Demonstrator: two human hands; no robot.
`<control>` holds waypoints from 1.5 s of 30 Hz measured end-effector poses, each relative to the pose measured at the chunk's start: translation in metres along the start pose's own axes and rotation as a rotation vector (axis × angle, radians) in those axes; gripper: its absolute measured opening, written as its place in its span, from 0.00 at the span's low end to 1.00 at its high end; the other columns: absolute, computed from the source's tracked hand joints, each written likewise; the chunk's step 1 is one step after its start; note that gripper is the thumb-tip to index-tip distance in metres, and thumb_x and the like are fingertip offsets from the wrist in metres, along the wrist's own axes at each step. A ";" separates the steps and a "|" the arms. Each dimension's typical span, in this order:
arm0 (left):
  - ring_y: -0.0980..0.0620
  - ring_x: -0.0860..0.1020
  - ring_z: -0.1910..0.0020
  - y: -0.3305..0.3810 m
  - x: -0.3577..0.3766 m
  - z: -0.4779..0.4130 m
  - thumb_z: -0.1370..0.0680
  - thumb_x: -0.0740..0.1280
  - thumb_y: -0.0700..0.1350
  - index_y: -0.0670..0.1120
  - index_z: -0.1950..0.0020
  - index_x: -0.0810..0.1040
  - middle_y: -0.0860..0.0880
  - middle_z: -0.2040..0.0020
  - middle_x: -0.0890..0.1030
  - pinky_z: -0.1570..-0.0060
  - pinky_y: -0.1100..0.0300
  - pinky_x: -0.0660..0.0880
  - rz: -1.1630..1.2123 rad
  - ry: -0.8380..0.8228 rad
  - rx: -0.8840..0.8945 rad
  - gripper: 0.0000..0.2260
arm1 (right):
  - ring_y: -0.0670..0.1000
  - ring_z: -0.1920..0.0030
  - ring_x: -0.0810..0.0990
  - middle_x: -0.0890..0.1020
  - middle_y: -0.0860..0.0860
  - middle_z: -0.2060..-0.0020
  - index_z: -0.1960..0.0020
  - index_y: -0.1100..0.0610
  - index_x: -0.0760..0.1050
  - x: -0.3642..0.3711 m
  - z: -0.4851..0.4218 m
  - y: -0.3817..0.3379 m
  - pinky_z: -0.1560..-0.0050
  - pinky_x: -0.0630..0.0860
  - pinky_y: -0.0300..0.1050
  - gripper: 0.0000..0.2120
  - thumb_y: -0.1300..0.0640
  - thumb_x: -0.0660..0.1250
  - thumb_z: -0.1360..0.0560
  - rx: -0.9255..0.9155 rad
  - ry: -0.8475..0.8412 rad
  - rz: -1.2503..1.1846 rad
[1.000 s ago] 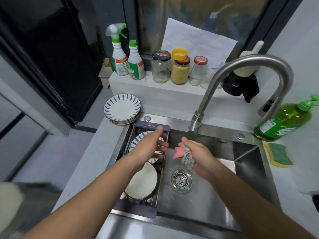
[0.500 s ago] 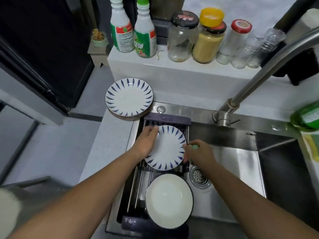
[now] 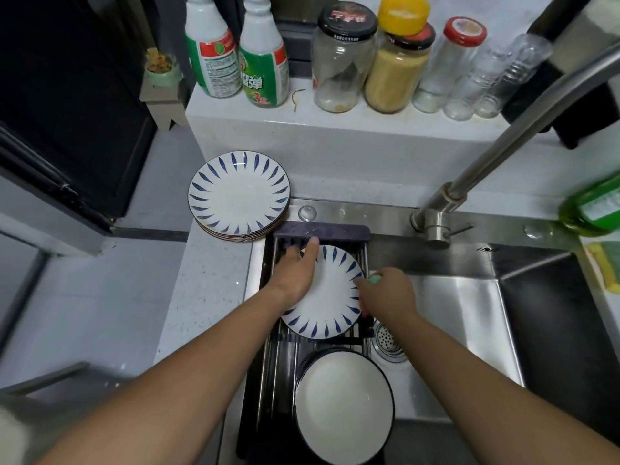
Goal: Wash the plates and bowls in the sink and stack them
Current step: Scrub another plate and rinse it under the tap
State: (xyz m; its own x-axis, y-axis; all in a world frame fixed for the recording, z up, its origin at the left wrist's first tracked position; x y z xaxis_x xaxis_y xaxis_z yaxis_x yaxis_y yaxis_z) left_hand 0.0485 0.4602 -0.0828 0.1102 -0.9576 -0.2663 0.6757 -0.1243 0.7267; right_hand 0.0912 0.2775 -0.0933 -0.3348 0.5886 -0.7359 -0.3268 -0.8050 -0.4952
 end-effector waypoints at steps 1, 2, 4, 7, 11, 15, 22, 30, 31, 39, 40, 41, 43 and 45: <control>0.44 0.65 0.22 0.001 -0.001 0.001 0.17 0.50 0.68 0.47 0.17 0.59 0.45 0.20 0.66 0.26 0.51 0.60 -0.006 -0.001 0.006 0.35 | 0.56 0.55 0.82 0.84 0.57 0.55 0.49 0.60 0.80 0.000 0.000 0.000 0.55 0.74 0.43 0.16 0.48 0.72 0.27 0.006 0.002 -0.004; 0.44 0.65 0.22 0.001 -0.001 0.002 0.17 0.50 0.68 0.47 0.17 0.59 0.45 0.20 0.66 0.26 0.51 0.60 -0.012 -0.003 0.012 0.35 | 0.56 0.57 0.81 0.84 0.57 0.57 0.52 0.60 0.79 0.000 0.000 0.000 0.57 0.73 0.43 0.13 0.49 0.72 0.26 0.009 0.002 -0.007; 0.44 0.65 0.22 0.001 -0.001 0.002 0.18 0.50 0.68 0.47 0.17 0.59 0.45 0.20 0.66 0.25 0.51 0.60 -0.024 -0.004 0.020 0.35 | 0.54 0.61 0.79 0.82 0.55 0.60 0.57 0.59 0.77 -0.001 0.001 -0.001 0.60 0.72 0.42 0.11 0.51 0.71 0.25 0.007 0.003 -0.001; 0.45 0.66 0.23 0.001 -0.004 0.002 0.18 0.49 0.70 0.46 0.18 0.60 0.45 0.21 0.67 0.24 0.48 0.61 -0.035 -0.003 0.016 0.37 | 0.52 0.65 0.76 0.80 0.55 0.63 0.59 0.59 0.75 -0.001 0.001 -0.002 0.68 0.67 0.39 0.10 0.53 0.68 0.24 -0.014 0.003 0.020; 0.44 0.66 0.23 0.003 -0.006 0.005 0.19 0.48 0.71 0.46 0.18 0.60 0.45 0.21 0.67 0.25 0.48 0.62 -0.062 -0.013 0.003 0.38 | 0.51 0.68 0.75 0.80 0.54 0.67 0.62 0.61 0.76 -0.003 0.002 -0.004 0.71 0.66 0.37 0.11 0.54 0.67 0.25 -0.042 -0.008 0.037; 0.45 0.67 0.24 0.003 -0.006 0.006 0.20 0.49 0.72 0.47 0.19 0.60 0.47 0.22 0.68 0.28 0.50 0.63 -0.034 -0.022 0.000 0.38 | 0.50 0.69 0.74 0.78 0.53 0.70 0.64 0.61 0.75 -0.012 0.004 -0.008 0.71 0.66 0.39 0.13 0.55 0.67 0.24 -0.084 0.001 0.013; 0.48 0.71 0.32 0.003 -0.006 0.010 0.19 0.51 0.70 0.49 0.30 0.69 0.49 0.30 0.73 0.30 0.47 0.67 0.082 0.038 0.009 0.30 | 0.48 0.76 0.79 0.83 0.56 0.74 0.57 0.64 0.77 -0.031 0.004 0.004 0.71 0.77 0.39 0.09 0.57 0.70 0.23 -0.079 -0.093 -0.199; 0.52 0.80 0.49 0.004 -0.018 0.020 0.15 0.58 0.58 0.48 0.40 0.76 0.49 0.46 0.82 0.46 0.54 0.76 0.183 0.167 0.055 0.16 | 0.53 0.73 0.80 0.83 0.59 0.73 0.59 0.63 0.77 -0.050 0.010 0.009 0.66 0.80 0.47 0.09 0.59 0.72 0.25 -0.101 -0.079 -0.343; 0.50 0.82 0.48 0.003 -0.019 0.020 0.15 0.59 0.57 0.47 0.42 0.78 0.48 0.46 0.84 0.44 0.52 0.78 0.204 0.153 0.036 0.15 | 0.53 0.74 0.79 0.83 0.60 0.73 0.59 0.64 0.77 -0.053 0.012 0.008 0.67 0.79 0.46 0.09 0.59 0.72 0.25 -0.098 -0.076 -0.366; 0.54 0.85 0.45 0.016 -0.010 0.057 0.14 0.54 0.58 0.56 0.37 0.81 0.53 0.43 0.87 0.51 0.54 0.82 0.515 -0.120 0.055 0.18 | 0.48 0.79 0.75 0.80 0.55 0.76 0.56 0.65 0.77 -0.097 0.034 -0.005 0.79 0.70 0.38 0.08 0.60 0.72 0.24 -0.083 -0.044 -0.612; 0.54 0.85 0.44 0.021 -0.008 0.064 0.14 0.53 0.58 0.58 0.36 0.80 0.54 0.42 0.86 0.52 0.54 0.82 0.518 -0.126 0.087 0.17 | 0.48 0.78 0.75 0.80 0.55 0.76 0.55 0.64 0.77 -0.105 0.039 -0.006 0.78 0.70 0.38 0.09 0.59 0.72 0.23 -0.089 -0.051 -0.631; 0.54 0.85 0.44 0.024 -0.007 0.069 0.14 0.53 0.58 0.59 0.36 0.80 0.55 0.41 0.86 0.52 0.53 0.81 0.520 -0.123 0.120 0.17 | 0.48 0.78 0.76 0.81 0.54 0.75 0.55 0.63 0.78 -0.110 0.043 -0.007 0.77 0.71 0.38 0.09 0.57 0.72 0.24 -0.094 -0.063 -0.648; 0.54 0.85 0.43 0.033 -0.003 0.079 0.13 0.53 0.56 0.59 0.39 0.81 0.55 0.42 0.86 0.50 0.52 0.81 0.525 -0.076 0.178 0.16 | 0.48 0.77 0.77 0.81 0.53 0.75 0.55 0.60 0.78 -0.124 0.051 -0.006 0.77 0.73 0.38 0.08 0.55 0.72 0.24 -0.118 -0.084 -0.664; 0.52 0.84 0.42 0.044 0.002 0.093 0.13 0.54 0.54 0.56 0.40 0.81 0.53 0.43 0.87 0.45 0.50 0.81 0.509 0.017 0.228 0.16 | 0.47 0.75 0.79 0.82 0.53 0.73 0.56 0.59 0.78 -0.141 0.060 -0.002 0.74 0.76 0.39 0.09 0.53 0.72 0.24 -0.146 -0.096 -0.655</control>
State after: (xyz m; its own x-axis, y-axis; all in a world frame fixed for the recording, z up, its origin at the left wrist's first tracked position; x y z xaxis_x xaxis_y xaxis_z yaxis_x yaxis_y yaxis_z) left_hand 0.0108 0.4290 0.0076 0.3942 -0.9075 0.1451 0.3599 0.2977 0.8842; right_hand 0.0862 0.2005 0.0385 -0.1872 0.9570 -0.2218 -0.3688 -0.2777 -0.8870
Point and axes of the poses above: each hand's wrist, its own z-axis away from the middle knuckle, its own x-axis out of the palm, y = z × x, the point moved 3 cm from there along -z, towards the middle knuckle
